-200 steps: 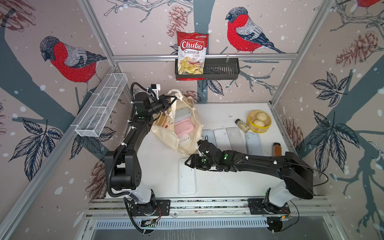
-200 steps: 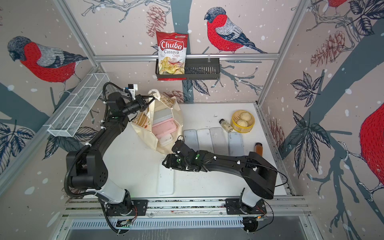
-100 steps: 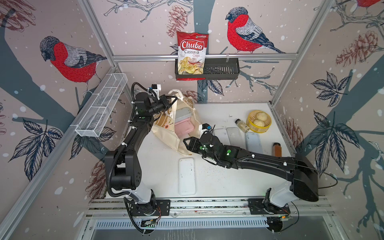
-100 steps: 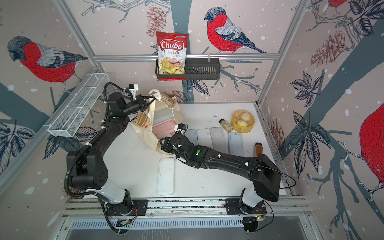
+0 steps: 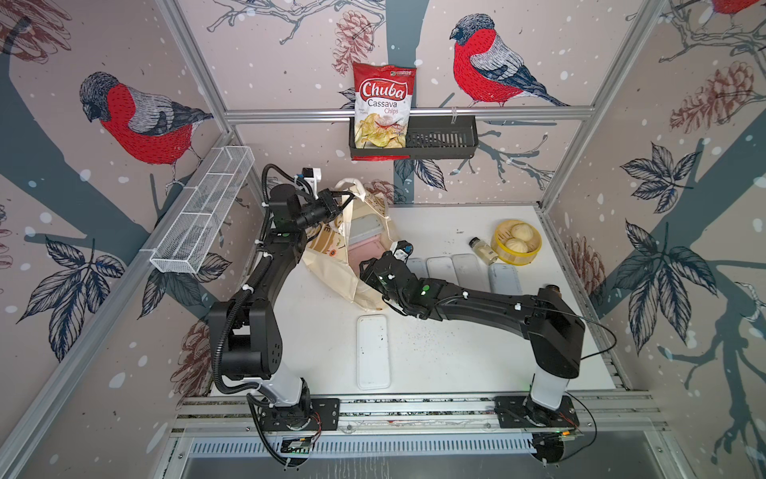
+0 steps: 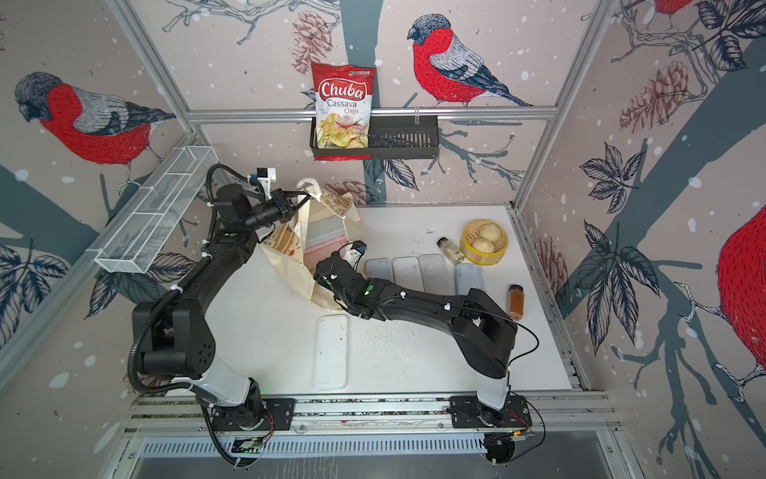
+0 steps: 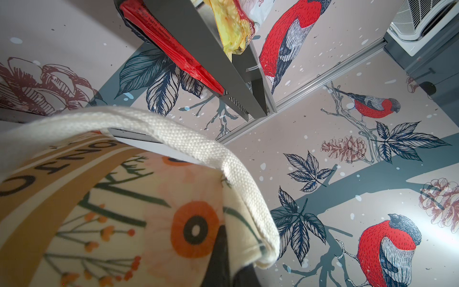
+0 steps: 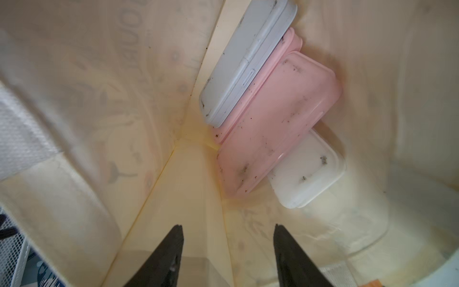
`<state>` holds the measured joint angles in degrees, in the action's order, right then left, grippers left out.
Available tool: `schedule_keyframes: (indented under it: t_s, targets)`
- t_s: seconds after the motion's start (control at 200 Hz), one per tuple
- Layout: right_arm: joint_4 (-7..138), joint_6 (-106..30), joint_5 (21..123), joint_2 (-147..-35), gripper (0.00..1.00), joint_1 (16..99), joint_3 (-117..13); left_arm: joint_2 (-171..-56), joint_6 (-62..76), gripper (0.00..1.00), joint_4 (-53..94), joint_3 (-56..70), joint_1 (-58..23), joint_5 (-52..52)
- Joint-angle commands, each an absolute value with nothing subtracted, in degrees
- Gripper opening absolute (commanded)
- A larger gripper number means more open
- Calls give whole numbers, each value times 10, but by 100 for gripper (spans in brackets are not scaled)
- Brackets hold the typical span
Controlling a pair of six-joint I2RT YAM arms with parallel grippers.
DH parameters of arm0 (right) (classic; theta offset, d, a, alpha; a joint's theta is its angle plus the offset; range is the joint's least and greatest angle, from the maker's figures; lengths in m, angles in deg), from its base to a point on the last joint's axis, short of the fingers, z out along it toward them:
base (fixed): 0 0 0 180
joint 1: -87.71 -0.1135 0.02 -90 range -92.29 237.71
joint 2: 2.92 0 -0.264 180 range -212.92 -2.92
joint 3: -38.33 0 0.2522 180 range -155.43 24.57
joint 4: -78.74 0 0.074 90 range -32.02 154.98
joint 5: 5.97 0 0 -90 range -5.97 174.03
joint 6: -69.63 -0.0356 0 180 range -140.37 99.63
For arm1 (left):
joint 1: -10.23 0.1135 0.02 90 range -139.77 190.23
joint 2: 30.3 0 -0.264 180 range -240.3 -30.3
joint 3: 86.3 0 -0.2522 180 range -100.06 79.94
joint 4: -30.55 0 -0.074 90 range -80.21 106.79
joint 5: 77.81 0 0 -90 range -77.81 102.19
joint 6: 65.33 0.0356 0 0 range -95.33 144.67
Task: Take out the pencil case from the canvas bag
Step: Place the pencil case at the center of the board, then pick up the pencil case from the canvas bag.
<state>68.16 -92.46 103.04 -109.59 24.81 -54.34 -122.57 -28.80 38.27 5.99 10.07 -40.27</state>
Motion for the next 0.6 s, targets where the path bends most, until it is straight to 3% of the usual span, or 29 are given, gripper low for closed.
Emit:
schedule_keyframes:
  t_s: [0.0,0.595]
  targets:
    - [686,-959,1012,-1114,60,254,-557,-1218,-284,0,440,58,100,-411]
    - [733,-1025,1053,-1207,63,259,-602,-1217,-285,0,440,58,99,-413]
